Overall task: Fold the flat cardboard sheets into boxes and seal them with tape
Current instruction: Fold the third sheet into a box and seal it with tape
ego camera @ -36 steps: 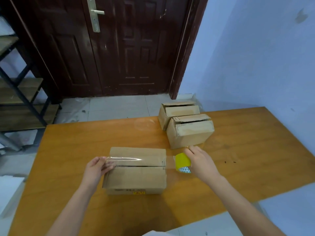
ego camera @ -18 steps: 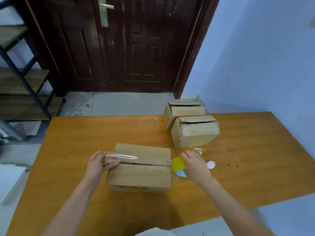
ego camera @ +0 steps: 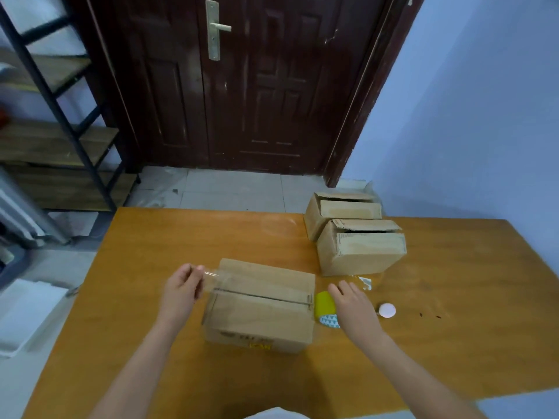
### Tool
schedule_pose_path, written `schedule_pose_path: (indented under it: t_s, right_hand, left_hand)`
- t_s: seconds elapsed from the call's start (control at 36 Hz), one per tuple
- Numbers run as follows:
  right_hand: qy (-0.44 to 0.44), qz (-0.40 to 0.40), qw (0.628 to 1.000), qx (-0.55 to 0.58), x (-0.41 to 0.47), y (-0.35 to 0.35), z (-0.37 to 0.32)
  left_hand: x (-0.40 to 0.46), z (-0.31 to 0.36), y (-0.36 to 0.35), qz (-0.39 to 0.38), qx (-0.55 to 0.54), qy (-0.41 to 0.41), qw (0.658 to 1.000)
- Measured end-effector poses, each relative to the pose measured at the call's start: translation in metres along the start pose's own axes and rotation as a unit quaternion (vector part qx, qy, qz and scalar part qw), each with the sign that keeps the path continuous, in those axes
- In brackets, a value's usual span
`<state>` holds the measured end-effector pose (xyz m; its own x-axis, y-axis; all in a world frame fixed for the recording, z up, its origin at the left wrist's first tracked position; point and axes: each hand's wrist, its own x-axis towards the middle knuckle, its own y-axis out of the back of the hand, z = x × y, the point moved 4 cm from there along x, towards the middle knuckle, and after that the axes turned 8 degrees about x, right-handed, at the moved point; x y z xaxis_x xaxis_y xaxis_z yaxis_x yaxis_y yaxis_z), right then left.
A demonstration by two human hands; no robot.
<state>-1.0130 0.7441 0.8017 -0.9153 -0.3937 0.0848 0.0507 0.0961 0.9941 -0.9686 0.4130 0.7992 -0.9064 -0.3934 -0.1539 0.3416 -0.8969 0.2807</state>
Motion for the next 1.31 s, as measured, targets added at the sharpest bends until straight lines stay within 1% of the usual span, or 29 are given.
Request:
schedule_pose_path:
  t_s: [0.08, 0.22, 0.39, 0.44, 0.5, 0.56, 0.61, 0.64, 0.69, 0.75, 0.83, 0.86, 0.89, 0.94, 0.97, 1.0, 1.03, 1.06, 1.08, 1.11, 1.22, 1.31]
  right_hand:
    - [-0.004, -0.002, 1.0, 0.008, -0.001, -0.001, -0.001]
    - [-0.008, -0.004, 1.0, 0.014, 0.0, -0.001, -0.004]
    - [-0.011, -0.007, 1.0, 0.02, 0.001, -0.001, -0.007]
    - [-0.013, -0.009, 1.0, 0.022, 0.001, 0.0, -0.008]
    - [-0.015, -0.01, 1.0, 0.024, 0.001, 0.001, -0.008]
    - [-0.015, -0.008, 1.0, 0.026, 0.002, 0.003, -0.01]
    - [-0.015, -0.008, 0.999, 0.028, 0.003, 0.004, -0.011]
    - [-0.016, -0.009, 0.999, 0.027, 0.003, 0.004, -0.012]
    - [-0.018, -0.009, 0.999, 0.024, 0.003, 0.004, -0.012]
    - [-0.021, -0.004, 1.0, 0.023, 0.002, 0.003, -0.011]
    - [-0.019, 0.002, 1.0, 0.023, 0.002, 0.0, -0.009]
    - [-0.019, 0.001, 1.0, 0.024, 0.001, -0.001, -0.009]
    - [-0.019, 0.0, 1.0, 0.024, 0.001, -0.002, -0.008]
    - [-0.018, 0.003, 0.999, 0.029, 0.001, -0.003, -0.009]
    - [-0.018, 0.002, 0.999, 0.035, 0.001, -0.004, -0.009]
    - [-0.018, 0.002, 0.999, 0.039, 0.001, -0.005, -0.01]
    - [-0.018, 0.003, 0.999, 0.041, 0.002, -0.006, -0.01]
    - [-0.019, 0.002, 0.999, 0.044, 0.003, -0.007, -0.01]
    - [-0.021, -0.001, 0.999, 0.047, 0.004, -0.008, -0.01]
    - [-0.025, -0.007, 0.998, 0.051, 0.004, -0.009, -0.009]
    - [-0.043, -0.047, 0.994, 0.09, -0.003, -0.014, 0.0]
    - [-0.036, -0.07, 0.981, 0.178, -0.01, -0.015, 0.007]
  left_hand:
    - [0.004, -0.006, 0.004, -0.018, 0.083, 0.003, 0.996]
    - [0.012, -0.029, 0.002, -0.01, 0.135, 0.048, 0.99]
    - [0.018, -0.052, -0.013, -0.03, 0.102, 0.12, 0.987]
    - [0.018, -0.051, -0.015, -0.034, 0.12, 0.119, 0.985]
    - [0.019, -0.055, -0.014, -0.042, 0.173, 0.115, 0.977]
    - [0.018, -0.062, -0.013, -0.069, 0.187, 0.141, 0.97]
    - [0.013, -0.073, -0.016, -0.097, 0.164, 0.171, 0.967]
    - [0.008, -0.075, -0.019, -0.101, 0.126, 0.196, 0.967]
    - [0.003, -0.082, -0.024, -0.081, 0.053, 0.242, 0.965]
    - [0.006, -0.084, -0.025, -0.034, 0.031, 0.259, 0.965]
    - [0.014, -0.068, -0.016, 0.061, -0.017, 0.245, 0.968]
    - [0.016, -0.058, -0.013, 0.076, -0.028, 0.22, 0.972]
    - [0.018, -0.048, -0.013, 0.071, -0.021, 0.194, 0.978]
    - [0.018, -0.026, -0.019, 0.033, 0.009, 0.146, 0.989]
    - [0.016, -0.016, -0.027, -0.002, 0.038, 0.121, 0.992]
    - [0.013, -0.012, -0.038, -0.045, 0.101, 0.103, 0.989]
    - [0.01, -0.01, -0.049, -0.086, 0.192, 0.082, 0.974]
    - [0.007, -0.01, -0.058, -0.106, 0.284, 0.065, 0.951]
    - [0.007, -0.011, -0.062, -0.102, 0.355, 0.047, 0.928]
    - [0.008, -0.013, -0.064, -0.089, 0.39, 0.04, 0.915]
    - [0.018, -0.014, -0.071, -0.071, 0.435, 0.039, 0.897]
    - [0.026, -0.004, -0.078, -0.06, 0.472, 0.018, 0.879]
